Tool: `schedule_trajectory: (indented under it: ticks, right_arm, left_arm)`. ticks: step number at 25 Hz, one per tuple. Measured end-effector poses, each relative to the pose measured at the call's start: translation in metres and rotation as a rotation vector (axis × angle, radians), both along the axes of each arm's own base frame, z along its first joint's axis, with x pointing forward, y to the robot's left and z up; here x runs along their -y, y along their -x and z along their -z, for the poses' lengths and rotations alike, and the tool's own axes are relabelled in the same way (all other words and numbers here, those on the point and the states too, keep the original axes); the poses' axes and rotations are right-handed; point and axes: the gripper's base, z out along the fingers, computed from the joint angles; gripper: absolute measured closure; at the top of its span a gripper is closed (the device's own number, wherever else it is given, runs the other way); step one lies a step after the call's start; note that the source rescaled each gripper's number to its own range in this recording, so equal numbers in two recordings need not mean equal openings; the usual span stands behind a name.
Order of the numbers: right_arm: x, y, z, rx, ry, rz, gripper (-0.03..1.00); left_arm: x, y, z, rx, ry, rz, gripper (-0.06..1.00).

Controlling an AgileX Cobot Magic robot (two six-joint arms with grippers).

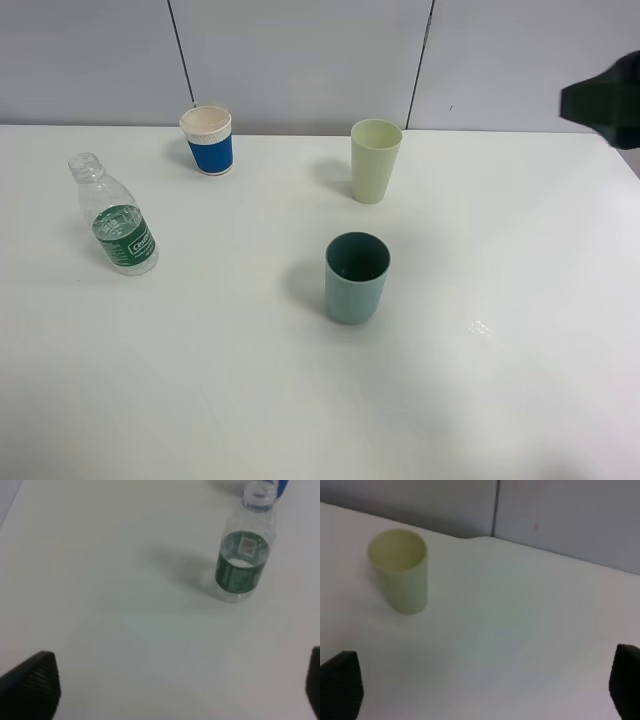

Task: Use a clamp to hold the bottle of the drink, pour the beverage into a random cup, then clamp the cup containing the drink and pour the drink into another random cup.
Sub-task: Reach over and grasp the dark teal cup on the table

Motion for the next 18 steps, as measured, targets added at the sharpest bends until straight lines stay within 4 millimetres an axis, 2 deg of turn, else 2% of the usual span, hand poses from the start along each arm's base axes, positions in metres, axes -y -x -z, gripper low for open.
schedule_trajectory:
  ticks: [7,18]
  right_arm:
    - [-0.045,-0.024,0.021,-0.013,0.036,-0.196,-0.03]
    - [-0.113,-0.021,0.052,-0.074,0.041,-0.449,-0.03]
  left_arm:
    - [0.000,0.000,0.000,0.000,0.000,0.000,-0.06]
    - [0.000,0.000,0.000,0.000,0.000,0.000,-0.06]
